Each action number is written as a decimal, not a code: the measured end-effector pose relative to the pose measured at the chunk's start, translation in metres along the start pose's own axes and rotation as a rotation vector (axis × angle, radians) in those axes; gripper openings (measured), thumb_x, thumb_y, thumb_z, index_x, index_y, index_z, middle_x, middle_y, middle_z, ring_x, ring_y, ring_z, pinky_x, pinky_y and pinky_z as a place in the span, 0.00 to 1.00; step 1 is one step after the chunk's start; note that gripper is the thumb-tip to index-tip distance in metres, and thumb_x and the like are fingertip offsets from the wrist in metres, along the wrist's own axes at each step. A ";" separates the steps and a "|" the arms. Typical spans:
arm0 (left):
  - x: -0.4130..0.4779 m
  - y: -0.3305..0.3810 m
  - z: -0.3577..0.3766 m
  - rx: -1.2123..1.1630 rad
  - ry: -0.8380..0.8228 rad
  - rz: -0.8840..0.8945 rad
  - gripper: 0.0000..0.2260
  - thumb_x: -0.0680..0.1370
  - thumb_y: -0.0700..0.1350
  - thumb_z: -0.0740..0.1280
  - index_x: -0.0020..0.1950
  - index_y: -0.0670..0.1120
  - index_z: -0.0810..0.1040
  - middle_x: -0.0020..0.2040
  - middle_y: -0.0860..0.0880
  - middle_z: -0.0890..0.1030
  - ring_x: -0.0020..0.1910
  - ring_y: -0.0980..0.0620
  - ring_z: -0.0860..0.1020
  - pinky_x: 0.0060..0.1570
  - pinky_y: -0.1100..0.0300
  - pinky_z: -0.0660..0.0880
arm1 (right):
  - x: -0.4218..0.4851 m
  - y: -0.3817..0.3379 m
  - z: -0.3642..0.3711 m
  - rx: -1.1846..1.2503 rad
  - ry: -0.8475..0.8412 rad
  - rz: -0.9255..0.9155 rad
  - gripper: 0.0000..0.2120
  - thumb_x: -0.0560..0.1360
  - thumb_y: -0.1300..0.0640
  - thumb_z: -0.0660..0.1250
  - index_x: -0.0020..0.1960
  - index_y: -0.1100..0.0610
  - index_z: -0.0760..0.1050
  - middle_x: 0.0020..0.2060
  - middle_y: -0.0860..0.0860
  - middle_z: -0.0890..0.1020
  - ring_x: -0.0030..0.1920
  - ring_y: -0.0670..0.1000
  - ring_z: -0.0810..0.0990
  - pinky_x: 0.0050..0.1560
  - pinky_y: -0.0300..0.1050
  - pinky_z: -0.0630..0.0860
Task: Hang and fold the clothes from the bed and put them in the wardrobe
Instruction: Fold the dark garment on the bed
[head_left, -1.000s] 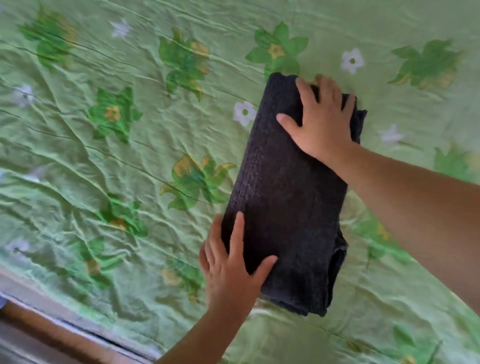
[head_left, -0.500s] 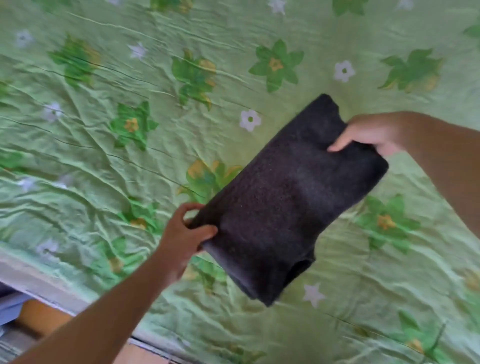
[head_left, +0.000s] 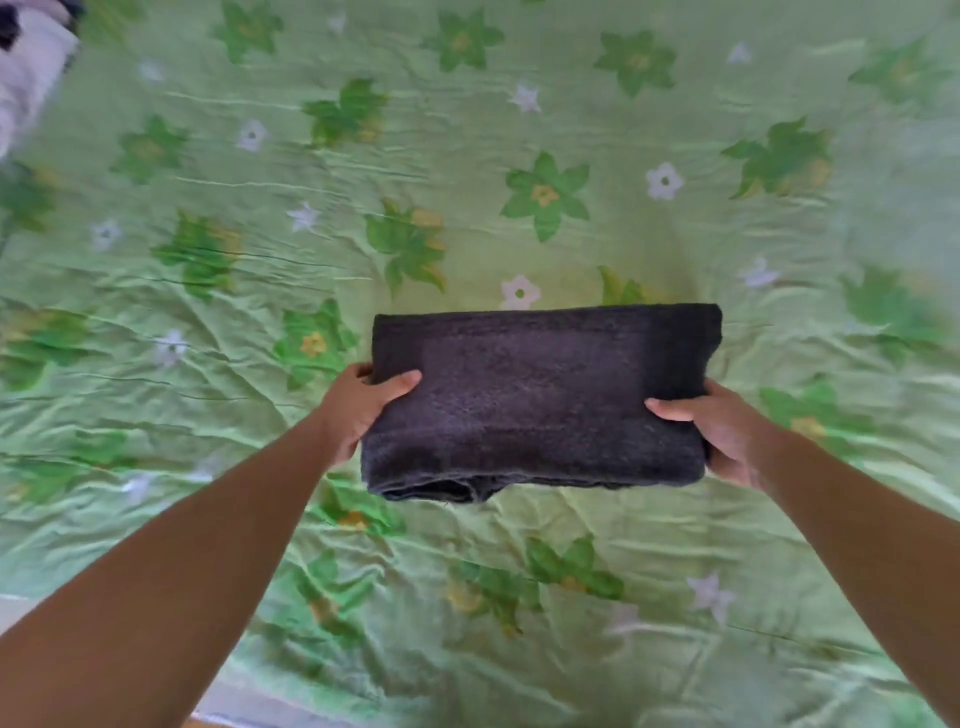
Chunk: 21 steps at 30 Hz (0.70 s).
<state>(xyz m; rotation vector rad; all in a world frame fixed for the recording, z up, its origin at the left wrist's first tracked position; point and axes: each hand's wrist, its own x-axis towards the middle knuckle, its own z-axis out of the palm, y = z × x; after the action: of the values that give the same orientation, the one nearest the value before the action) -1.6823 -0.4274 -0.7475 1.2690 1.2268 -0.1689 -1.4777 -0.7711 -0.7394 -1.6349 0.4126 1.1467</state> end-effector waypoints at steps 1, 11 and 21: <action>0.000 -0.001 -0.003 0.023 -0.036 -0.027 0.36 0.62 0.51 0.83 0.66 0.43 0.74 0.56 0.42 0.84 0.48 0.44 0.86 0.44 0.48 0.83 | -0.002 0.002 0.002 0.004 0.031 -0.002 0.23 0.73 0.70 0.71 0.65 0.57 0.75 0.55 0.59 0.85 0.52 0.60 0.85 0.51 0.56 0.81; -0.064 0.092 -0.001 0.387 -0.031 0.333 0.26 0.75 0.47 0.74 0.70 0.52 0.69 0.54 0.51 0.81 0.46 0.53 0.81 0.40 0.58 0.77 | -0.101 -0.070 0.052 -0.397 0.239 -0.297 0.23 0.69 0.71 0.66 0.60 0.52 0.74 0.51 0.54 0.81 0.54 0.60 0.80 0.50 0.53 0.77; -0.248 0.351 -0.002 0.875 -0.174 0.785 0.07 0.84 0.47 0.60 0.59 0.60 0.68 0.49 0.43 0.79 0.37 0.47 0.78 0.32 0.58 0.72 | -0.317 -0.257 0.030 -0.538 0.420 -0.611 0.59 0.73 0.70 0.69 0.77 0.33 0.31 0.24 0.54 0.75 0.23 0.52 0.74 0.21 0.42 0.65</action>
<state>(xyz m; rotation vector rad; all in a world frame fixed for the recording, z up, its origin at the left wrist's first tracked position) -1.5445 -0.4183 -0.3404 2.3451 0.4036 -0.2417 -1.4550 -0.7286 -0.3328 -2.2695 -0.1641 0.4594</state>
